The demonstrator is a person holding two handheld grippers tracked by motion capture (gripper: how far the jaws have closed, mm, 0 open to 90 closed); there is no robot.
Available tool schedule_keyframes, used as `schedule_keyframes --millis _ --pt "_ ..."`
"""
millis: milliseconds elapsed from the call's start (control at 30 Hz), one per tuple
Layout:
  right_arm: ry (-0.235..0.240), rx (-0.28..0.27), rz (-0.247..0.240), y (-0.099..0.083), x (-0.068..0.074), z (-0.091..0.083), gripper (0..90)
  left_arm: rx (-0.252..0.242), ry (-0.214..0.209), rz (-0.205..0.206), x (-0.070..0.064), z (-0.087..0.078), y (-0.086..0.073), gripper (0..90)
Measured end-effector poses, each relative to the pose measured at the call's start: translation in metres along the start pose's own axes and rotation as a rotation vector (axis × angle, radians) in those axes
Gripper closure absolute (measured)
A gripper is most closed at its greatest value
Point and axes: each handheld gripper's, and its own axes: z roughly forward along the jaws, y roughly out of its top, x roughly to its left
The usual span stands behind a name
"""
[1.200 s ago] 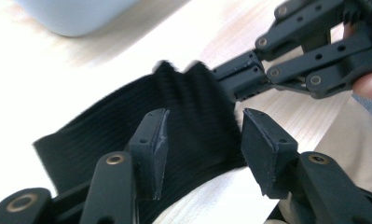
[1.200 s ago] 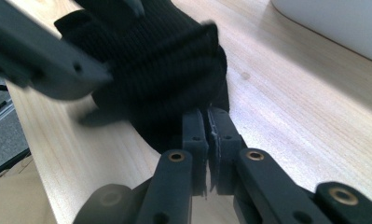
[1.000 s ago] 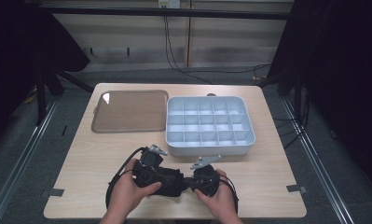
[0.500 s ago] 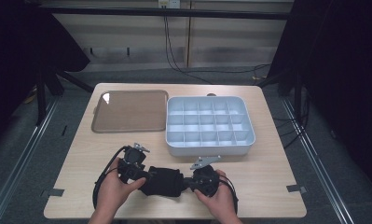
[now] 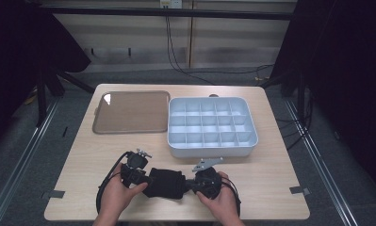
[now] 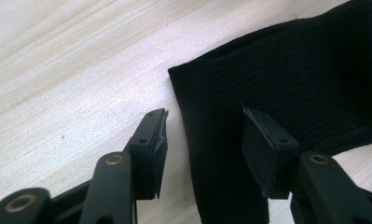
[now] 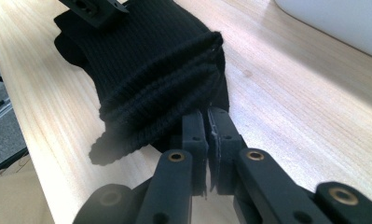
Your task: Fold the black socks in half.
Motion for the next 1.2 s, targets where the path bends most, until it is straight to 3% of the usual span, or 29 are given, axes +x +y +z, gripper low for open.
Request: schedule_keyframes --millis 167,300,467,1067,1200 --pt "0.000 -0.001 -0.003 -0.0001 0.0005 0.0001 86.8 0.012 0.004 0.011 -0.0033 0.0042 -0.0005 55.0" --pt "0.000 0.000 -0.003 0.0000 0.0008 0.0002 86.8 0.020 -0.012 -0.009 -0.0019 0.0072 -0.0027 56.7" --pt "-0.001 0.003 -0.001 0.0000 0.0003 -0.0001 86.6 0.026 -0.016 -0.003 -0.0022 0.0086 -0.0032 60.3" --pt "-0.002 0.006 0.004 -0.0013 -0.0016 -0.0037 81.0 0.013 -0.044 -0.055 0.0000 0.0103 -0.0069 67.8" --pt "0.002 0.005 0.002 -0.0011 -0.0010 -0.0009 81.1 0.018 -0.054 -0.039 -0.0010 0.0101 -0.0065 72.2"
